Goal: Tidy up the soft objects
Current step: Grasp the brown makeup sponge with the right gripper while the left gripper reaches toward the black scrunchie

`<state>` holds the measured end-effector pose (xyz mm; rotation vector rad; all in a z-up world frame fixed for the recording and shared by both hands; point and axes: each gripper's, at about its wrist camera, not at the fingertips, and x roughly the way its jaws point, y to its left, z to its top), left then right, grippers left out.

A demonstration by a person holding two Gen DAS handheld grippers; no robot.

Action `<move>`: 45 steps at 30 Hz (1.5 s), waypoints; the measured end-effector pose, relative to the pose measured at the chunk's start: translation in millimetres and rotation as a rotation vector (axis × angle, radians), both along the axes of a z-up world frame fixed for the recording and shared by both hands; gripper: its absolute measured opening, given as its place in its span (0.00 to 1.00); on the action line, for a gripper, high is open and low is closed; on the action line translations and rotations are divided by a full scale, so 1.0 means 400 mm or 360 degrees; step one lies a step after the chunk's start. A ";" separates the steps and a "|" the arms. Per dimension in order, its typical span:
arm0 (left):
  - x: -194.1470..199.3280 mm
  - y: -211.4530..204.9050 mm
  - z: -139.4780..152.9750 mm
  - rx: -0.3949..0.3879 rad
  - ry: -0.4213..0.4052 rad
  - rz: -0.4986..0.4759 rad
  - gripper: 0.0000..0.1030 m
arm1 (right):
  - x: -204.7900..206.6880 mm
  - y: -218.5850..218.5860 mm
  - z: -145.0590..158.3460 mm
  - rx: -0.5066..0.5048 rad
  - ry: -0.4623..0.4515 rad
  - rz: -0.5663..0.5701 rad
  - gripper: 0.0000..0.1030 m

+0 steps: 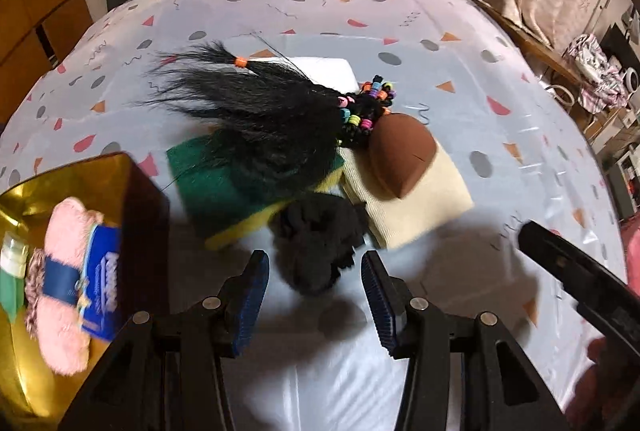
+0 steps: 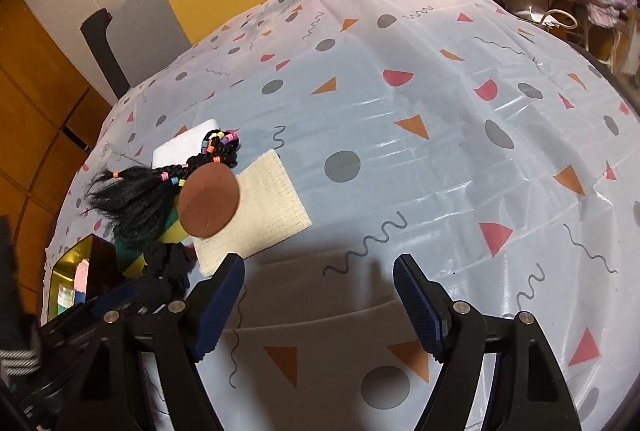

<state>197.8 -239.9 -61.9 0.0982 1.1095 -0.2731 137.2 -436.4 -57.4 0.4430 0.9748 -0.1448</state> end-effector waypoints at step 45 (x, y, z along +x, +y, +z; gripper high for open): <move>-0.026 0.033 -0.046 -0.0012 -0.0190 0.0079 0.36 | 0.009 0.019 0.009 -0.0009 -0.0079 0.0058 0.75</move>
